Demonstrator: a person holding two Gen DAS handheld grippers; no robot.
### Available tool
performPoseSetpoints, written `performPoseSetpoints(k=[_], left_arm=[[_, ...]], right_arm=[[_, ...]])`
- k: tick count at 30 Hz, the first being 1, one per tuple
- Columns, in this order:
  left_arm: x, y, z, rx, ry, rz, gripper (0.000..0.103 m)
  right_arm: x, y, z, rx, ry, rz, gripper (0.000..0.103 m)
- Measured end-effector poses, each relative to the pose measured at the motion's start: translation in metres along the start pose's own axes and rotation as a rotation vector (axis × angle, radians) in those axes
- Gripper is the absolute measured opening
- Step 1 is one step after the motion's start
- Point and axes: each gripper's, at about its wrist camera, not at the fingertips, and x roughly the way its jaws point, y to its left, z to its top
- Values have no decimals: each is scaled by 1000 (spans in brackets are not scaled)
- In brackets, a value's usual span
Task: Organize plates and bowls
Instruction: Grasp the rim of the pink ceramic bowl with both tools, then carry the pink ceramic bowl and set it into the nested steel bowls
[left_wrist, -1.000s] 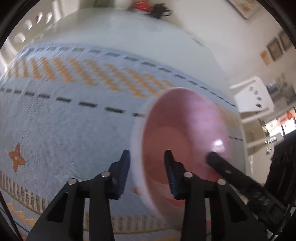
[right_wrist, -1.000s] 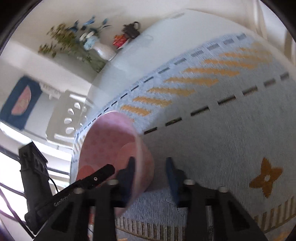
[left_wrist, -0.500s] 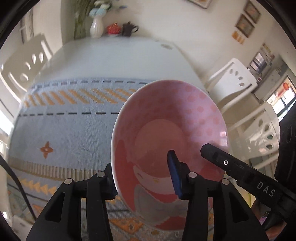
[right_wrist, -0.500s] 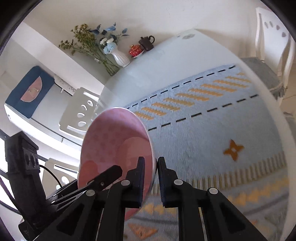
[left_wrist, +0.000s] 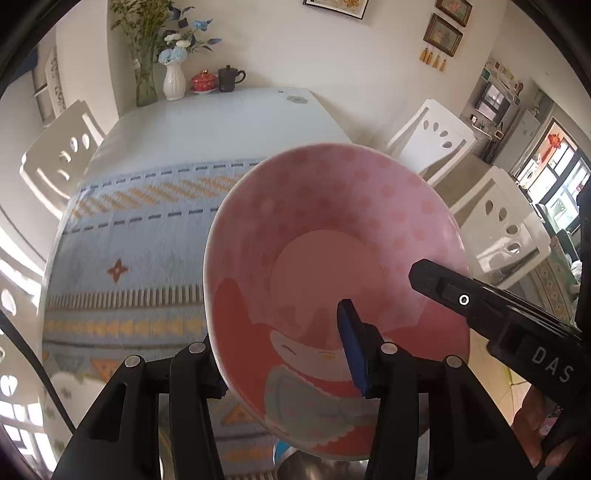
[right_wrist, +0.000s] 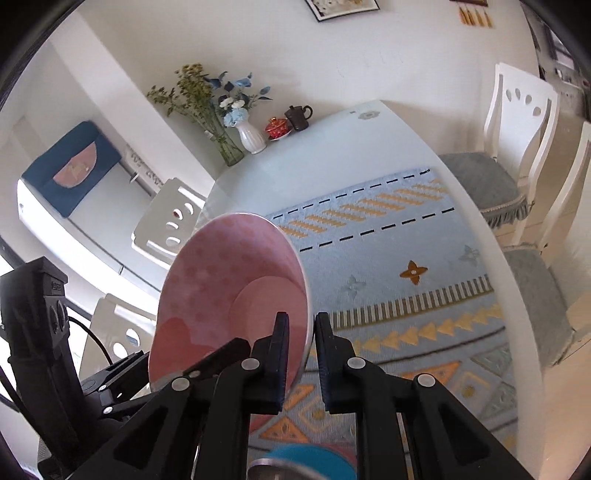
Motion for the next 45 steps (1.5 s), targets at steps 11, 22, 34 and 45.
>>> performPoseSetpoints(k=[11, 22, 34, 45], left_arm=[[-26, 4, -47, -29, 32, 36, 45], [-13, -1, -93, -20, 148, 19, 45], [7, -7, -118, -1, 237, -24, 45], [4, 13, -117, -72, 224, -51, 48]], right_arm=[[-12, 5, -65, 13, 149, 31, 15], [-7, -8, -123, 64, 302, 29, 15], [-5, -26, -146, 133, 363, -10, 15], [-5, -33, -147, 167, 352, 0, 53]])
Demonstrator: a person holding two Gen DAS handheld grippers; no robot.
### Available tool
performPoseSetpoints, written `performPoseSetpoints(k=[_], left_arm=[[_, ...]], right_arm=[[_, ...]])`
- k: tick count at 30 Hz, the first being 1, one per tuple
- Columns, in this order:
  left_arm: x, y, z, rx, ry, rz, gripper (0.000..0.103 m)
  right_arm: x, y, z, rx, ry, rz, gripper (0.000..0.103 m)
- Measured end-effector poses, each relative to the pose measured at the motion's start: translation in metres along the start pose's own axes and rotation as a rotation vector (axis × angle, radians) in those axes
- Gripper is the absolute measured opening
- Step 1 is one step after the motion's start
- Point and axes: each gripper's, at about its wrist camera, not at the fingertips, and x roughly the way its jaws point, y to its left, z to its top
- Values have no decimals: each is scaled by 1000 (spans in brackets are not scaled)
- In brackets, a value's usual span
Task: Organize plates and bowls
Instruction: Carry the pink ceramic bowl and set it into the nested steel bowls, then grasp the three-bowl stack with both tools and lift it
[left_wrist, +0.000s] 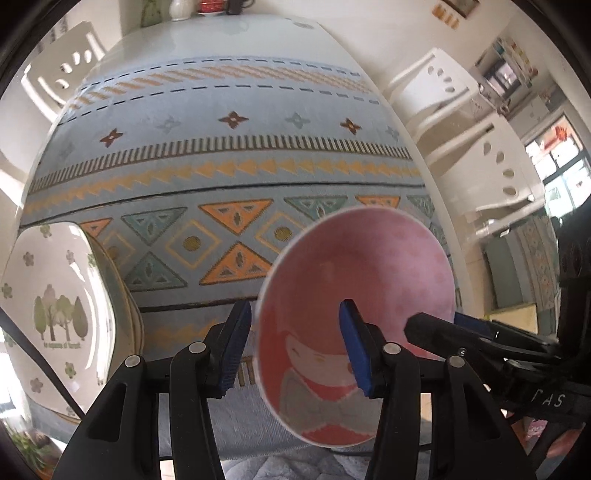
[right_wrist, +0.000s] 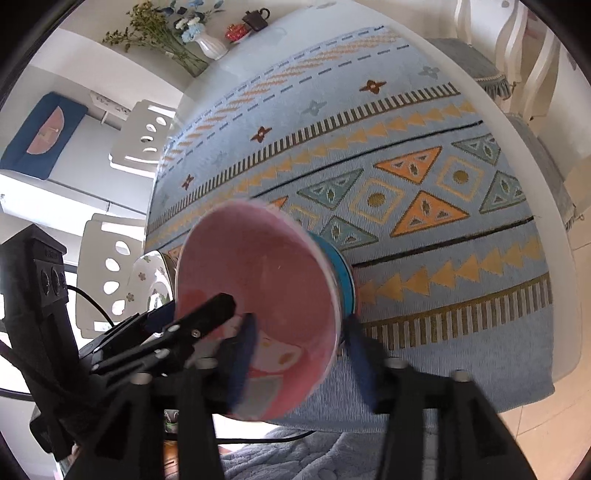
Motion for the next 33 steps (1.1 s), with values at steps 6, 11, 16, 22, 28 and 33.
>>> performPoseSetpoints(k=[6, 11, 16, 22, 28, 33], left_arm=[[12, 20, 2, -67, 14, -23, 57], [32, 26, 1, -101, 31, -110, 58], [51, 21, -2, -93, 79, -143, 58], [75, 34, 1, -202, 105, -247, 66], [89, 55, -4, -337, 80, -354, 76], [87, 48, -6, -342, 67, -353, 68]], right_arm=[[5, -13, 6, 23, 6, -7, 74], [27, -40, 8, 140, 77, 42, 74], [42, -55, 9, 209, 98, 72, 74], [61, -49, 16, 159, 129, 99, 74], [87, -62, 19, 235, 134, 226, 81], [92, -61, 19, 246, 150, 279, 74]])
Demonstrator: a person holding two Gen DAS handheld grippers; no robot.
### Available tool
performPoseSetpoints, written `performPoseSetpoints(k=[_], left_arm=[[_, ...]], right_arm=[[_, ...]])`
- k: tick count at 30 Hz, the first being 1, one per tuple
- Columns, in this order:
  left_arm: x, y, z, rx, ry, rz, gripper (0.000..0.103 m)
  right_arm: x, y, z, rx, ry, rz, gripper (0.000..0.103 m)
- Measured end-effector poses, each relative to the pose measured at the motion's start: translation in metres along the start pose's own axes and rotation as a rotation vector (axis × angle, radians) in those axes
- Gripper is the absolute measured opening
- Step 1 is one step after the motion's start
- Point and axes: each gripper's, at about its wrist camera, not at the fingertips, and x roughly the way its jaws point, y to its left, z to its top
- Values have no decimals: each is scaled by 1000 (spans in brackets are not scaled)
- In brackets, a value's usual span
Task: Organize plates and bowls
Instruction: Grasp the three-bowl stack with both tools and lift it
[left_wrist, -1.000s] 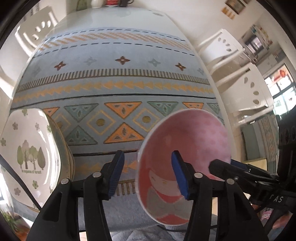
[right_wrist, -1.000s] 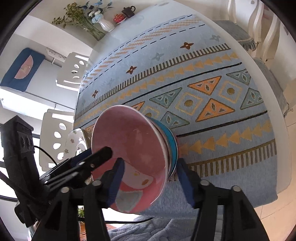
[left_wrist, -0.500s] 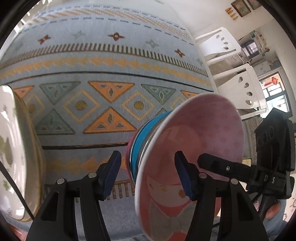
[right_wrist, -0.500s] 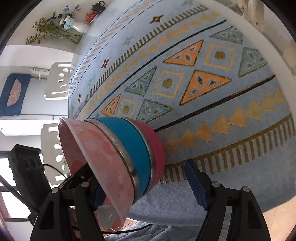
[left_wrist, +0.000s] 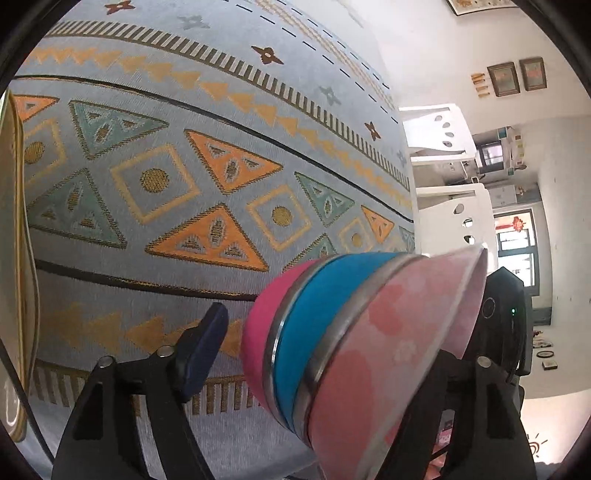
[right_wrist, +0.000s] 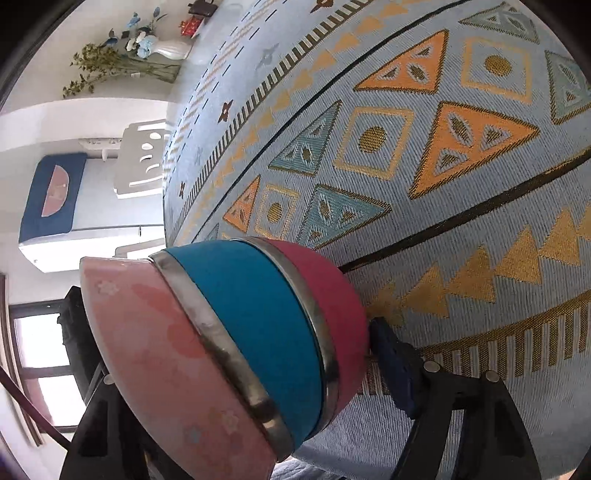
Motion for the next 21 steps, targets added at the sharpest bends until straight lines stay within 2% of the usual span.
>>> performPoseSetpoints(k=[2, 9, 17, 21], left_arm=[[0, -7, -2, 10, 3, -2, 65], [-8, -23, 0, 88, -27, 82, 65], [-20, -30, 1, 133, -60, 119, 65], [-29, -37, 5, 153, -93, 108, 65]], right_arm=[[-2, -1, -1, 0, -1, -1, 71], [-10, 7, -6, -59, -16, -55, 66], [-4, 18, -8, -74, -12, -65, 64], [-7, 26, -10, -113, -29, -78, 62]])
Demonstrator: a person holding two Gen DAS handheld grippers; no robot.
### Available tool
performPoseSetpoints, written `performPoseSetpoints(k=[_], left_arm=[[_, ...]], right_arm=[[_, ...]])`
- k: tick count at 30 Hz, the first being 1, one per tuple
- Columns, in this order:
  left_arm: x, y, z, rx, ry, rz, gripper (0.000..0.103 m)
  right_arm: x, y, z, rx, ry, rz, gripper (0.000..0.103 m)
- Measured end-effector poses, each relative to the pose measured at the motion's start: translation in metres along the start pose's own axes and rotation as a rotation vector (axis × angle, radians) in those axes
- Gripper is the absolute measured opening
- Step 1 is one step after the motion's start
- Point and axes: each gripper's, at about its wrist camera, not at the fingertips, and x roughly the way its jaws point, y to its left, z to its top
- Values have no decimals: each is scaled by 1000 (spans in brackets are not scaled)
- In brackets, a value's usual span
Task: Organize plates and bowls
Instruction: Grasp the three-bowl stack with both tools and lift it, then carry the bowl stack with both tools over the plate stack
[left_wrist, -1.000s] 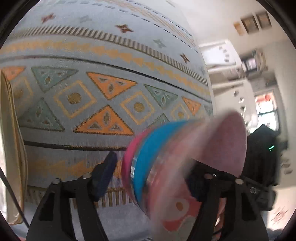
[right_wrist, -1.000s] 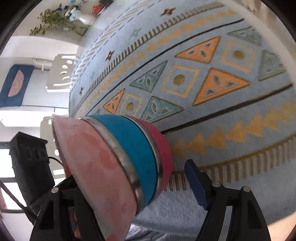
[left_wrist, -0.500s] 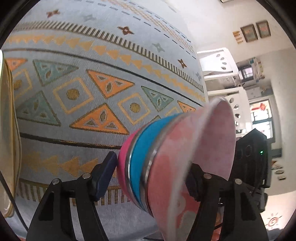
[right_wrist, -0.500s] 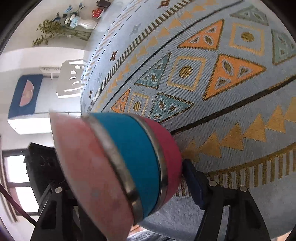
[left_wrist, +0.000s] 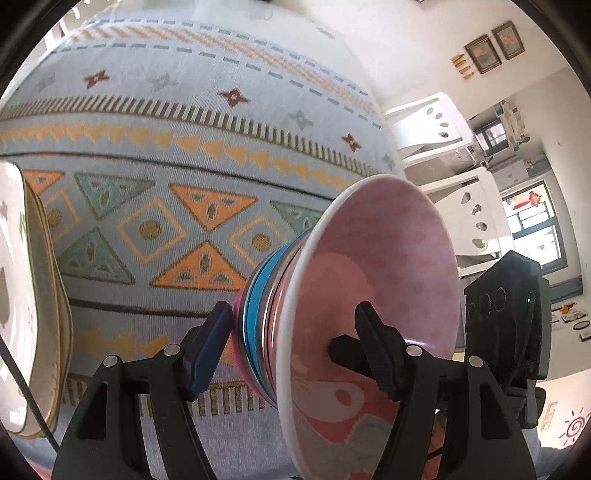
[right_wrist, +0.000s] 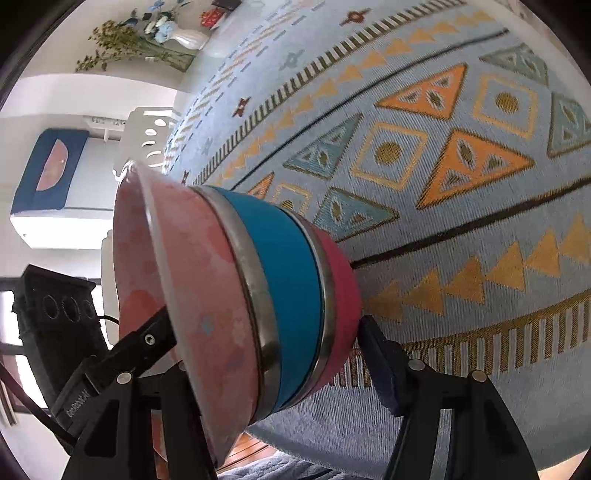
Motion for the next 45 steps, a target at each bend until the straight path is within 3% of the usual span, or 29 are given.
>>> performPoseSetpoints(k=[4, 8, 14, 19, 20, 22, 24, 28, 30, 33, 39, 45], left_arm=[[-9, -2, 4, -2, -34, -3, 65], [-24, -3, 7, 17, -84, 42, 65], [-55, 21, 18, -55, -183, 31, 65], [-86, 36, 19, -73, -279, 70, 65], [-91, 40, 18, -78, -282, 15, 70], [-95, 45, 15, -91, -290, 10, 71], [-91, 56, 13, -120, -305, 17, 69], [-71, 88, 15, -252, -245, -60, 68], [-68, 92, 11, -246, -232, -25, 68], [-66, 101, 6, -294, -220, -59, 68], [-82, 104, 6, -299, -244, -65, 68], [-99, 100, 19, -245, -268, -11, 69]], right_arm=[[-5, 11, 4, -44, -23, -15, 62], [-2, 34, 5, -127, -44, -70, 62], [14, 57, 8, -199, -11, -24, 62], [30, 86, 5, -263, 16, 22, 58], [32, 94, 5, -280, 9, 33, 57], [38, 103, 8, -278, 18, 71, 55], [41, 118, 9, -299, 5, 125, 46], [51, 137, 7, -403, -91, 4, 38], [59, 129, 11, -345, -74, 10, 37], [68, 118, 16, -275, -56, 2, 37], [67, 113, 8, -316, -42, -10, 37], [67, 113, 9, -324, -3, -11, 37]])
